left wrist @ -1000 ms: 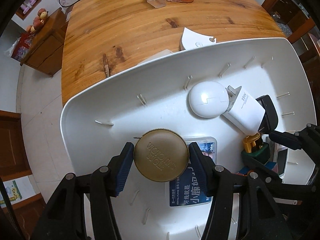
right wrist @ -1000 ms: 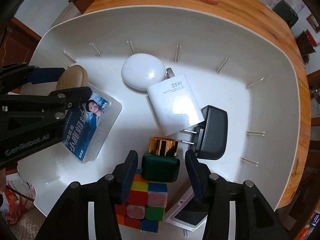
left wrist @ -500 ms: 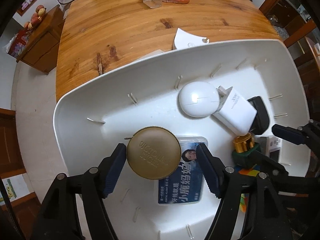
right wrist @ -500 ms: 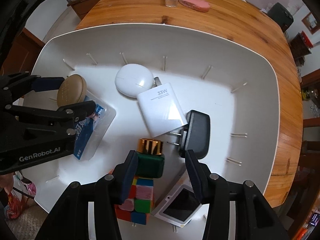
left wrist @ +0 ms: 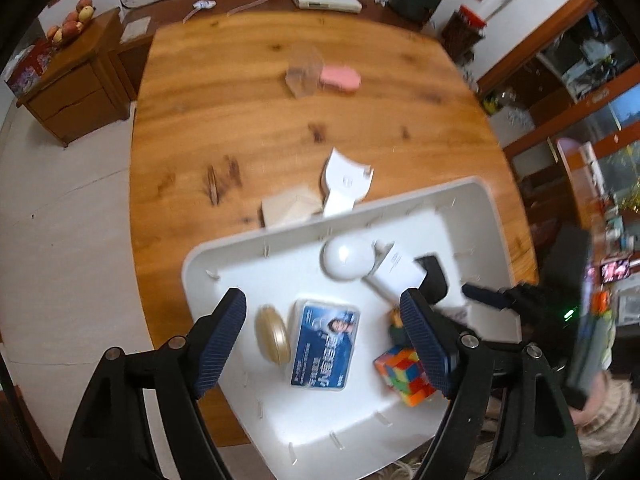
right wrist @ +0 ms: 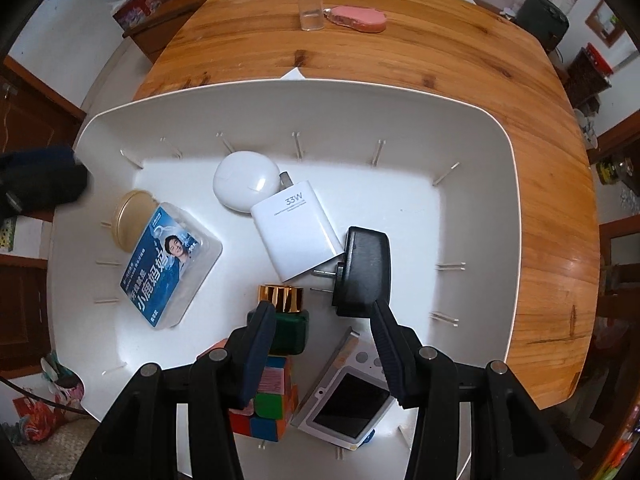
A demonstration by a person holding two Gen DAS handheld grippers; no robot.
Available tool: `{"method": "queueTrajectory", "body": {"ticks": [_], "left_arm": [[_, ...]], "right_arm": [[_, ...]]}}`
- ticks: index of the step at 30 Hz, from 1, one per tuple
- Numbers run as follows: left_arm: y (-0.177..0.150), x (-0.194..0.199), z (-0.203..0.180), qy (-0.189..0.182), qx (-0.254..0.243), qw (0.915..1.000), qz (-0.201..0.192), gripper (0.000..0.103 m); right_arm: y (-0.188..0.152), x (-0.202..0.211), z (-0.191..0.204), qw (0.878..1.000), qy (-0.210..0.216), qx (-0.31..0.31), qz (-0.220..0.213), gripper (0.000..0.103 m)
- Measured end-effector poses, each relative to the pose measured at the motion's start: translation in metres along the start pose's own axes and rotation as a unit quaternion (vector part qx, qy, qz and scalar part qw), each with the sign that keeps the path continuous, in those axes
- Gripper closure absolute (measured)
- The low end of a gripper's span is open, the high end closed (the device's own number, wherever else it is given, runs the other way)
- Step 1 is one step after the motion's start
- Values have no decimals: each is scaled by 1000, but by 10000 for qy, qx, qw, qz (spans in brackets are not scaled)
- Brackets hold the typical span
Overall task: Organize rigid objects
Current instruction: 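Lower the gold tin and green jar into the tray and open both tools, then move the left tool to the clear cup while the right approaches the pink case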
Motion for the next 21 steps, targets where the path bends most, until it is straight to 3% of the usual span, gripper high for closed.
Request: {"method": "queueTrajectory", "body": {"ticks": [10,21], "left_arm": [[50,40,-16,110,-127,9987,-487,21],[120,66,-19,739,-349,9932,-823,21]], "right_arm": [[15,40,-13,9990,64,-11,-435,53],[97,125,-49,9908,-198,133,-1335,53]]}}
Point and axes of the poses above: each gripper's, at about its wrist camera, not at the fingertips, and x roughly against the way its jaws point, z to its left, y to its top, the point moved 10 cm from there along -x, roughly the way its jaws point, and after that the axes turned 1 degree about -x, right-handed, at the moved point
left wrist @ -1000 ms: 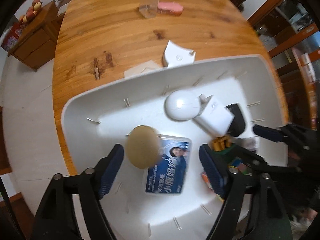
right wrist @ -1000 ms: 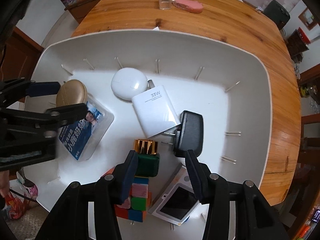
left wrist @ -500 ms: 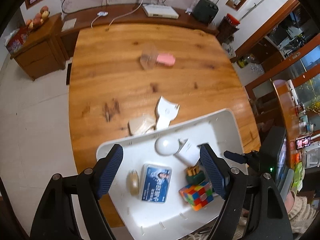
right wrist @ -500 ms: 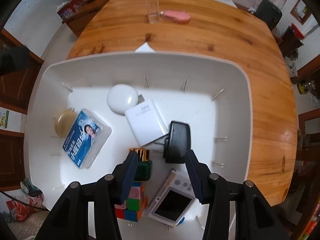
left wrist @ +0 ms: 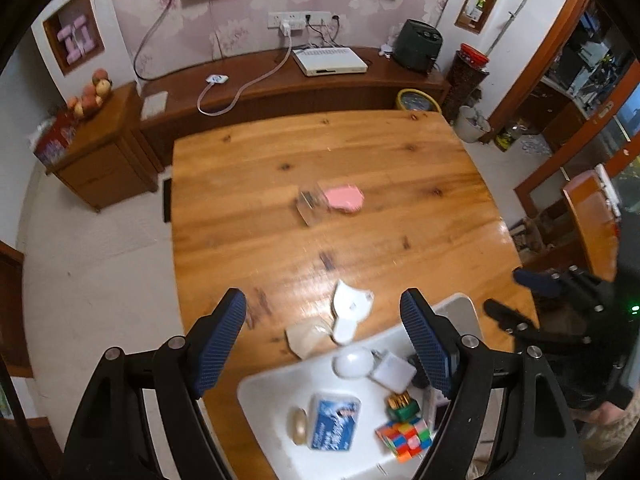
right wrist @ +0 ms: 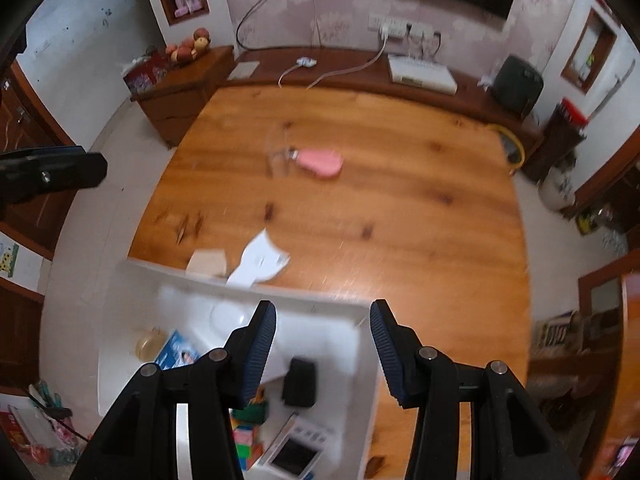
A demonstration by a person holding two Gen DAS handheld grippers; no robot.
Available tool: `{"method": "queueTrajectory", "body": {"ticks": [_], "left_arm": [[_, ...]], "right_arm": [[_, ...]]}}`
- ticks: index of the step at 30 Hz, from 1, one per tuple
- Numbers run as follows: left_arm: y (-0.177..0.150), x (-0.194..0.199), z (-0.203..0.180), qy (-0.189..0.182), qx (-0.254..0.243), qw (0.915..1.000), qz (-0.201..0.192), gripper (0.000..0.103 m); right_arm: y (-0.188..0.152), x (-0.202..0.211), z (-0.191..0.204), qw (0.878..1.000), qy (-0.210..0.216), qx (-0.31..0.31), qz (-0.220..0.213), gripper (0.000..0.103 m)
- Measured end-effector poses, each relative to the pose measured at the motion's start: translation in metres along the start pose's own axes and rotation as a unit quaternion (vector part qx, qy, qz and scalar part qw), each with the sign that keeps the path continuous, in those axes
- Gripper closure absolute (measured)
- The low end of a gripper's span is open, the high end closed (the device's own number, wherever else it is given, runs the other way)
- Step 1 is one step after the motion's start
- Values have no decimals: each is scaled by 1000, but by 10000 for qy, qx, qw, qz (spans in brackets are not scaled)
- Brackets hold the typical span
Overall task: Organize rigid objects
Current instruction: 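Move the left tool to the clear cup while the right approaches the pink case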
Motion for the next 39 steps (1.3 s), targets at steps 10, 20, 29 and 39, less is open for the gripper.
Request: {"method": "queueTrajectory", "body": {"ticks": [10,20,29,39], "left_arm": [[45,-76,6,527,590,9949,632,20],[72,-167,12,755,1411,9791,1255,20],[64,-220,29,1005,1839,9645,1604,23],[52,-239,35,818,2002,9626,1633,72]], "right_arm": [[75,-22,-28,9994,-231,252,-65,49],[126,-91,-51,9999,86,26,142,50],[142,-154,-43,9971,327,647,247,50],[140,-201,-19,9870,752,1388,300,49]]}}
Point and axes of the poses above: each gripper's, at about its wrist camera, not at the fingertips, and x roughly against the way its jaws point, z to its left, y to its top, the point moved 10 cm from there along -x, roughly the way its jaws point, and after that the axes turned 1 degree about -x, right-handed, at the moved point
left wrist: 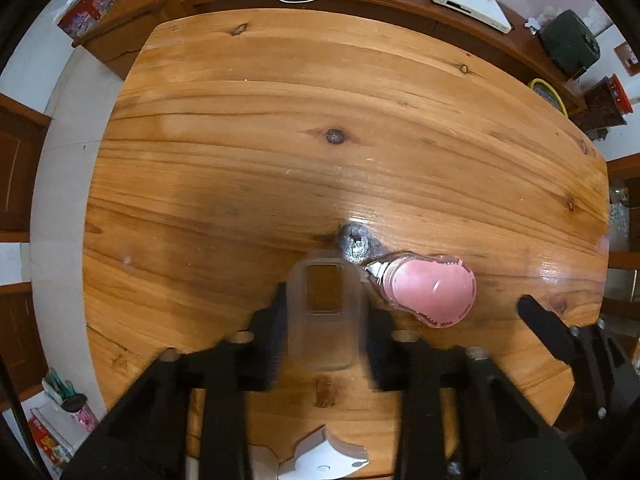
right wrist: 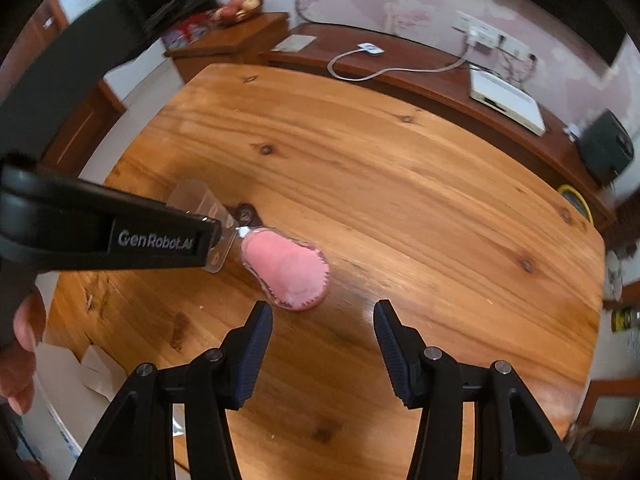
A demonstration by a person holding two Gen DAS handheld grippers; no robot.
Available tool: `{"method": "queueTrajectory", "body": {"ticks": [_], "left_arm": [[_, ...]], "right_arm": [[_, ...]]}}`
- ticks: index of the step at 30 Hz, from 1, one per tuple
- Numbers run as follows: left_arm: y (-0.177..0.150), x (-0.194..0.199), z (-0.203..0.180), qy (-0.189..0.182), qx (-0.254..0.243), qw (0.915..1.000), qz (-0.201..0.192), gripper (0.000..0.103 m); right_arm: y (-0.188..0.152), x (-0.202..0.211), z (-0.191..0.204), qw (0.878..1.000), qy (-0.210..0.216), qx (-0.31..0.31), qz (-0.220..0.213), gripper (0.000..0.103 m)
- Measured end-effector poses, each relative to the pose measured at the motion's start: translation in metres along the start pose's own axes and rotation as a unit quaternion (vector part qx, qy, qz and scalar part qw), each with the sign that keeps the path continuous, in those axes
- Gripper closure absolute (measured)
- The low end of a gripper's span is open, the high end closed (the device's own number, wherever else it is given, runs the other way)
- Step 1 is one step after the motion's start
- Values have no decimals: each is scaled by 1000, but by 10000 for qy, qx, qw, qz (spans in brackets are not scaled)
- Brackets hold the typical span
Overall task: Organize rigid objects
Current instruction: 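Move the left tool to the clear cup while the right approaches the pink case, then grasp the clear plastic cup with the left tool while the right grasps the pink oval case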
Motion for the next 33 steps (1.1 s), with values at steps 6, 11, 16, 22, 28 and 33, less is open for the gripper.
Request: {"method": "queueTrajectory", "body": {"ticks": [6,11,16,22,28,33], "left_arm": [[-2,10,21,-72,70,9999,-133,72],[-9,19,41,-101,106,9998,-116,72],[-21,26,53,-134,96,9998,-126,73],[-38,48,60,-150,-105,9994,-283,73],[-43,86,58,-107,-510,9969,-592,73],[-57,123,69,-223,-757,9935,-816,73]], "right_arm": [[4,-20,13,9988,43,475,-95,49],[7,-35,17,9979,50,651,-49,48],[10,-45,21,9970,46,764,-59,47],[6,-40,22,9973,161,714,-83,50],[-5,-14,31,9975,197,637,-254,50],[-9,30,35,9968,175,490,-611,50]]}}
Point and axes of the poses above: each gripper's, at about its wrist camera, not at the fingertips, and x roughly against the way its jaws point, z to its left, y to its top, the point moved 10 cm from there along -x, roughly the way its jaws point, and after that the axes turned 1 degree about -x, right-handed, at the moved point
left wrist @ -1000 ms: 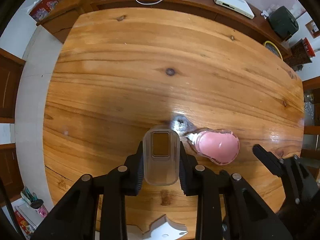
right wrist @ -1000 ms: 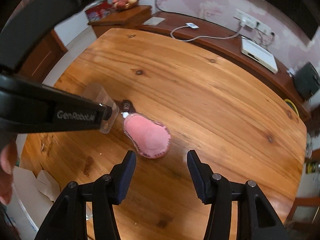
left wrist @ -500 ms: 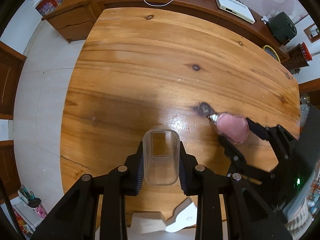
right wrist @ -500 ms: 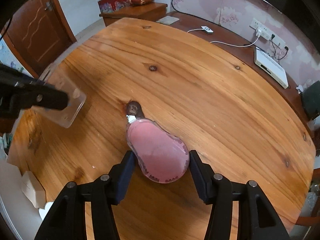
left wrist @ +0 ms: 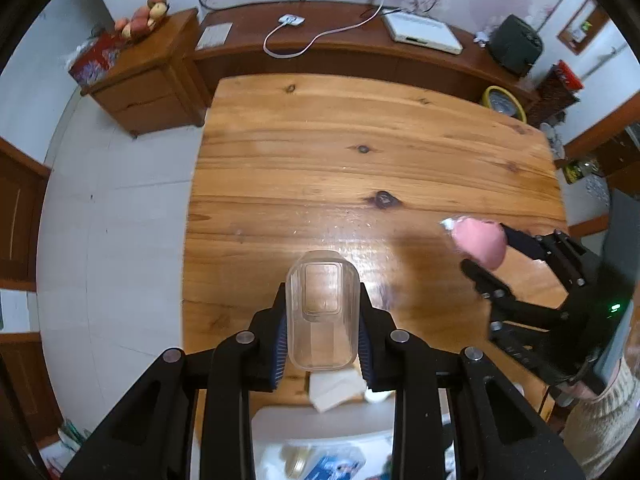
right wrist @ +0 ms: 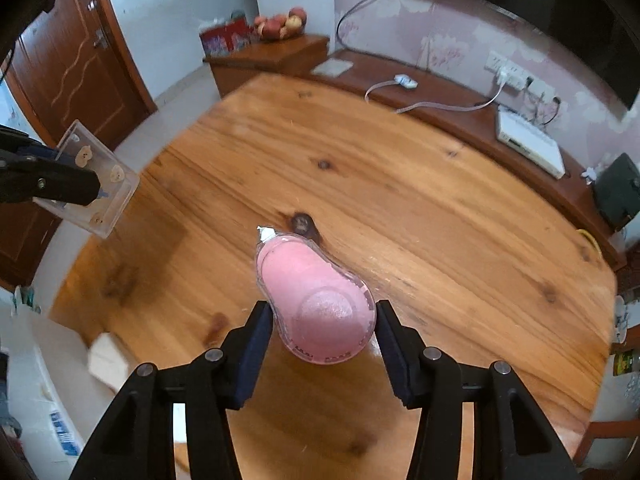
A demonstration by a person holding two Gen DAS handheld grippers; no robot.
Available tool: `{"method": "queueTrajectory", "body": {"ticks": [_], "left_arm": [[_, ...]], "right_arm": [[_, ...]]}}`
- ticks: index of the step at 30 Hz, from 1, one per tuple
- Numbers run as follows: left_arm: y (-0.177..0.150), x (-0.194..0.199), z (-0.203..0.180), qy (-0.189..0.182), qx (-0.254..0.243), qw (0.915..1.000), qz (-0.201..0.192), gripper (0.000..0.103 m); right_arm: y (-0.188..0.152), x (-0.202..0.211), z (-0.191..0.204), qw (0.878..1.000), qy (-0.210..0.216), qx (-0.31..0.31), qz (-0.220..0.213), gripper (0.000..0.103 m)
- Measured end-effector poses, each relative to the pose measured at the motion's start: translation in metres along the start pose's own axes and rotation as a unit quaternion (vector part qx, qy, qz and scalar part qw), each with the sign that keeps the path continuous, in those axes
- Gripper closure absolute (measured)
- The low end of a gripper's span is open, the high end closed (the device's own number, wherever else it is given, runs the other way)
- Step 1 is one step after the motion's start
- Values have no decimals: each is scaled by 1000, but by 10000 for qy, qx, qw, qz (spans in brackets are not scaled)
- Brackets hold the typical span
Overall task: Organize rigid objects
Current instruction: 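Grasp the clear plastic cup with the left tool while the right grasps the pink oval case, then carry the clear cup and pink case over the tray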
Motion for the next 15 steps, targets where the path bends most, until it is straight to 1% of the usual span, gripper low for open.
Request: {"method": "queueTrajectory", "body": {"ticks": [3,5,6,10,11,13,15], "left_arm": [[-11,25,2,-29,-172,9998,-132,73],[-21,41,3,-60,-288,9993,-210,73],[-29,51,2,-98,-373,9989,-253,73],[-52,77,-3,-208,-643,9971,-360,73],[-57,82,-5,-239,-718,9964,-381,72],[-75,94,-11,-309,-969,9939,-421,72],[-91,99,-16,-361,-1182,9916,-381,72]], "right_arm": [[0,39,3,9995,-38,-134,-281,50],[-3,72,5,9984,-82,-248,-509,50],[-4,81,7,9978,-108,-297,-582,50],[-17,134,14,9935,-194,-679,-895,50],[-24,149,17,9916,-302,-825,-945,50],[-35,166,21,9890,-480,-1026,-948,50],[-51,184,29,9851,-547,-1321,-952,50]]}}
Point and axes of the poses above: each gripper's, at about its wrist camera, not at the fingertips, and x roughly against the way its jaws point, z to its left, y to its top, the point moved 10 cm from there along -x, roughly the way its jaws point, and after that the axes turned 1 degree about -x, right-handed, at the moved point
